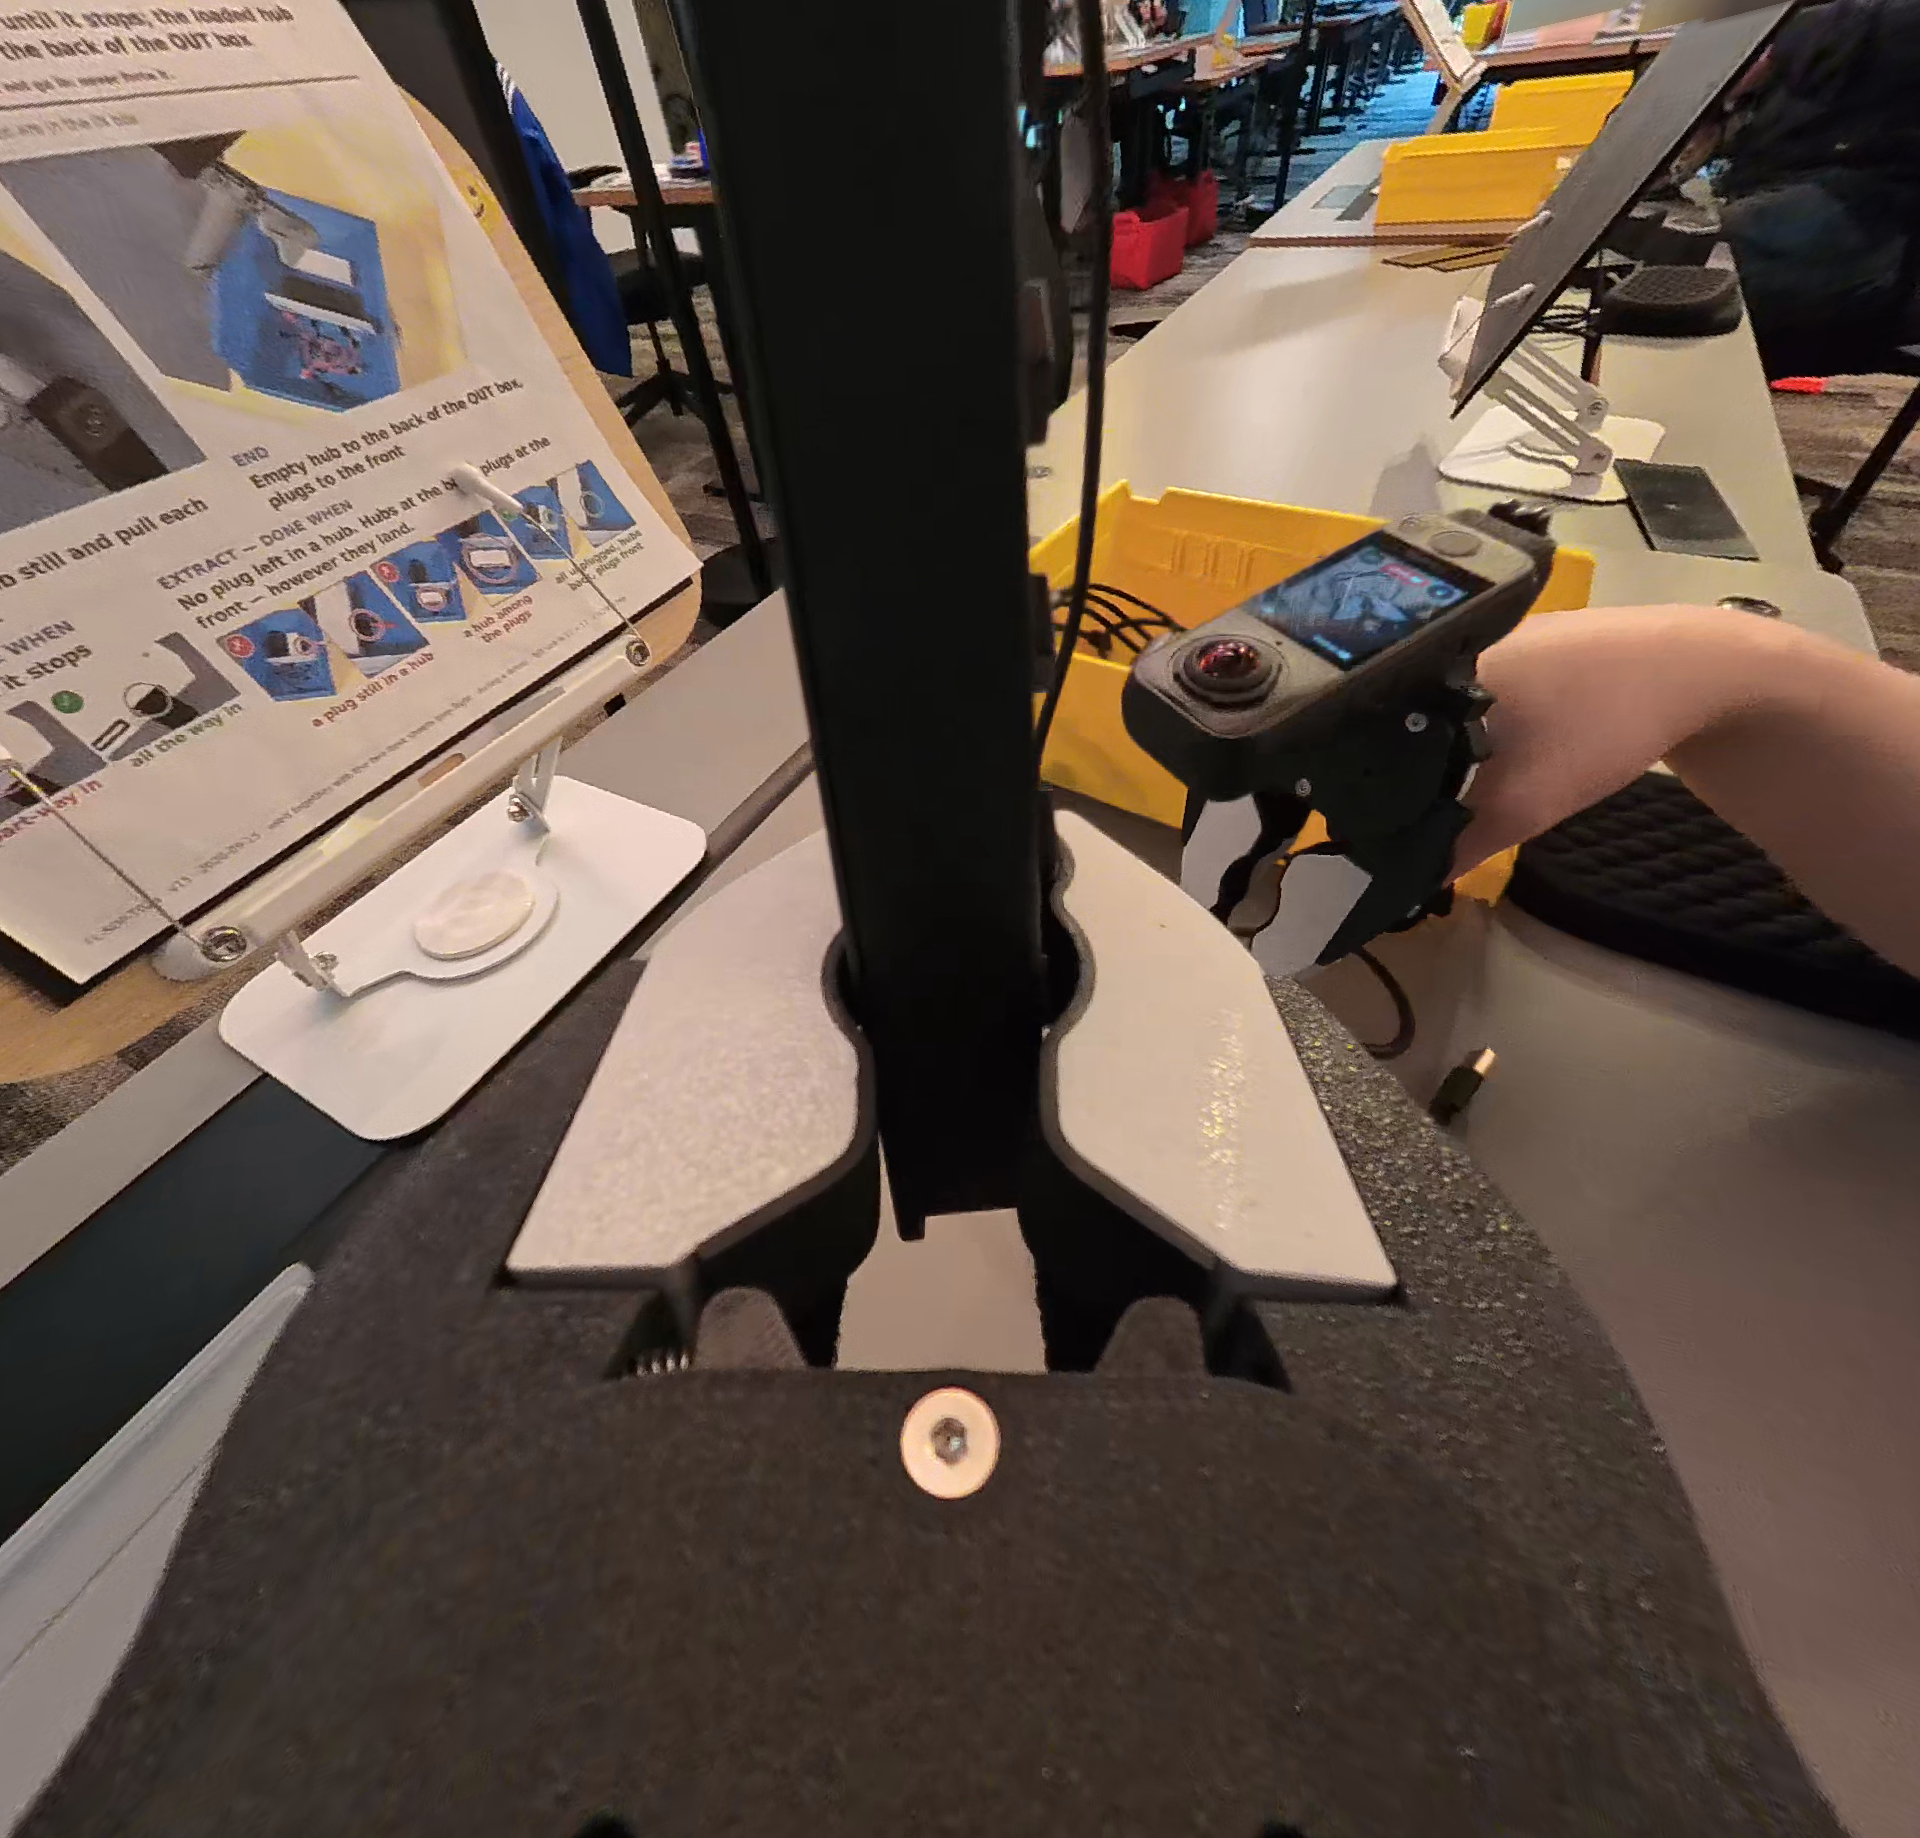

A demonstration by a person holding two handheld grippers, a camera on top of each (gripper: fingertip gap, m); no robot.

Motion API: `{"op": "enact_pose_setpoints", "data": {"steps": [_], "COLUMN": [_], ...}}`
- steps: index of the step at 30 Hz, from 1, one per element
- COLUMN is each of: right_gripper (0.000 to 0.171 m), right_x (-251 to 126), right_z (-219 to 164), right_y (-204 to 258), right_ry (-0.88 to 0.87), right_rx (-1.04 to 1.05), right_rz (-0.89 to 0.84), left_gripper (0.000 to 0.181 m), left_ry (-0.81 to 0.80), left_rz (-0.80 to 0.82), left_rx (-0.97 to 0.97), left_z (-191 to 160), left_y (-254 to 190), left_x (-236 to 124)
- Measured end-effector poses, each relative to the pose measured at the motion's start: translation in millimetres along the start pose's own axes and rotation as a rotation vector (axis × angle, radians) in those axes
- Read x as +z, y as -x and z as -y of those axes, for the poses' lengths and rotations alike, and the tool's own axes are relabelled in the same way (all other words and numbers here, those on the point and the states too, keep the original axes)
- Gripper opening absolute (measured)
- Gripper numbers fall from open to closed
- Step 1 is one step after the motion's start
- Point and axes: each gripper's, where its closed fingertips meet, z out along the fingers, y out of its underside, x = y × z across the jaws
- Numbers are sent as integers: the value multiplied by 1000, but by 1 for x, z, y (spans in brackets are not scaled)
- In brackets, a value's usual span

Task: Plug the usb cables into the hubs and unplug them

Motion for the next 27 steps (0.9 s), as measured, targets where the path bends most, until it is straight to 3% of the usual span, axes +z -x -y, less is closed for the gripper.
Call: {"op": "enact_pose_setpoints", "data": {"steps": [7, 16, 22, 27], "right_gripper": [23, 22, 24, 10], "right_x": [16, 21, 32, 34], "right_z": [2, -10, -16, -8], "right_y": [21, 8, 12, 22], "right_ry": [-19, -114, -116, -182], "right_rx": [160, 269, 323, 250], "right_rz": [18, -141, -94, -42], "left_gripper": [27, 27, 27, 27], "left_ry": [40, 65, 62, 68], "left_rz": [-13, -32, -36, -34], "left_rx": [8, 22, 28, 32], "left_z": [-6, -9, -7, -8], "left_y": [5, 2, -3, -3], "left_x": [-10, -9, -6, -5]}}
